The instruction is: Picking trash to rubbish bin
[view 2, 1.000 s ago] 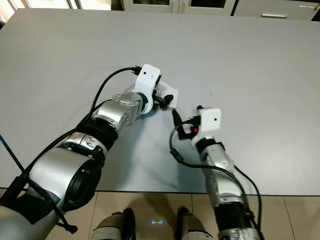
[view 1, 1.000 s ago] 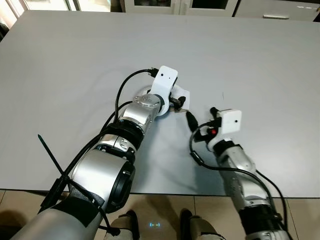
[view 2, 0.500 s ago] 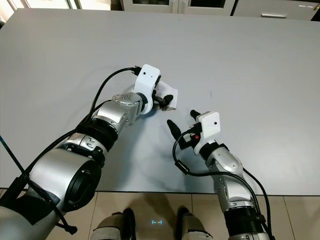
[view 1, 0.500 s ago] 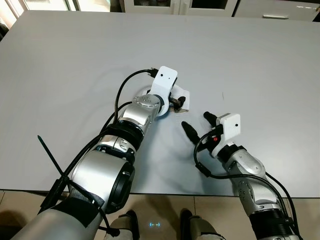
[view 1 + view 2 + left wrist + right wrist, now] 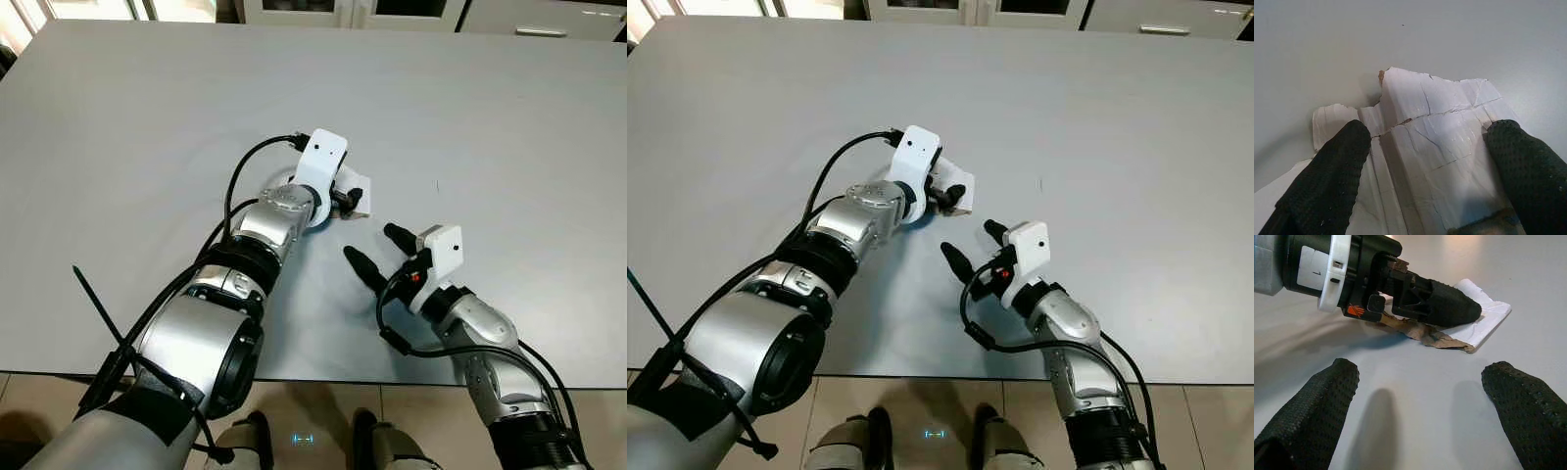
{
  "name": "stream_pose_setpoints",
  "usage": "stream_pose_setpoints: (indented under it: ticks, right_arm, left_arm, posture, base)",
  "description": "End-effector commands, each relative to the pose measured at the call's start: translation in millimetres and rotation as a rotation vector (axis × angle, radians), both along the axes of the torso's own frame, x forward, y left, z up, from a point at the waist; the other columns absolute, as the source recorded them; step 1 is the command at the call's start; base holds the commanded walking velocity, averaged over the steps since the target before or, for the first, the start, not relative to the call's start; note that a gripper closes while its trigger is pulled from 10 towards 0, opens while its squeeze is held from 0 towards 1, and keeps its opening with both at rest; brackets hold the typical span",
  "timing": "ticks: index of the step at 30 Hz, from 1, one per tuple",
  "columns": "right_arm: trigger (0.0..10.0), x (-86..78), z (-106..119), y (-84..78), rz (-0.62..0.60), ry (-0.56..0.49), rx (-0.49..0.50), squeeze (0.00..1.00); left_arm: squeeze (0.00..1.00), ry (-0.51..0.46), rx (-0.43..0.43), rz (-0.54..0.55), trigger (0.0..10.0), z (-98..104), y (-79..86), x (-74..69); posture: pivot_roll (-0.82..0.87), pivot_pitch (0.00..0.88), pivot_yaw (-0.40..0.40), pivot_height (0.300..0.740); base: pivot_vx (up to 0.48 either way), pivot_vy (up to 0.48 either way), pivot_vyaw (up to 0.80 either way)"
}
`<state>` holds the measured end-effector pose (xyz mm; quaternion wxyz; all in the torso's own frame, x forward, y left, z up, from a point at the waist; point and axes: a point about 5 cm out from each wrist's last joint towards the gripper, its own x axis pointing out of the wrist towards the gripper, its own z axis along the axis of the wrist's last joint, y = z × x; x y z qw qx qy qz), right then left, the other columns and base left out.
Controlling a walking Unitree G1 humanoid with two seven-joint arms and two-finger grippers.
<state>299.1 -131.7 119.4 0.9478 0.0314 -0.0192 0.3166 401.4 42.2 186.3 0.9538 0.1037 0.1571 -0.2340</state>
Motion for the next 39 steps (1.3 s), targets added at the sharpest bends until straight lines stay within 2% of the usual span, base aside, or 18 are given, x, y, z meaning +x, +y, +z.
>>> stream_pose_setpoints:
  ticks: [1, 39]
  right_arm:
    - [10.0, -2.7, 0.3, -0.6, 0.009, 0.008, 0.005, 0.0]
    - [10.0, -2.6, -2.1, 8.5, 0.047, 0.029, 0.027, 0.0]
  left_arm:
    - [0.0, 0.152, 0.048, 0.015, 0.0, -36.7, 6.6, -10.6]
    - [0.0, 0.155, 0.012, 0.007, 0.0, -35.0, 8.6, -9.9]
  posture:
    - [-0.09, 0.229, 0.014, 0.74]
    - [-0.08, 0.214, 0.012, 0.74]
  base:
    - [0.0, 0.0, 0.0]
    - [0.0, 0.0, 0.0]
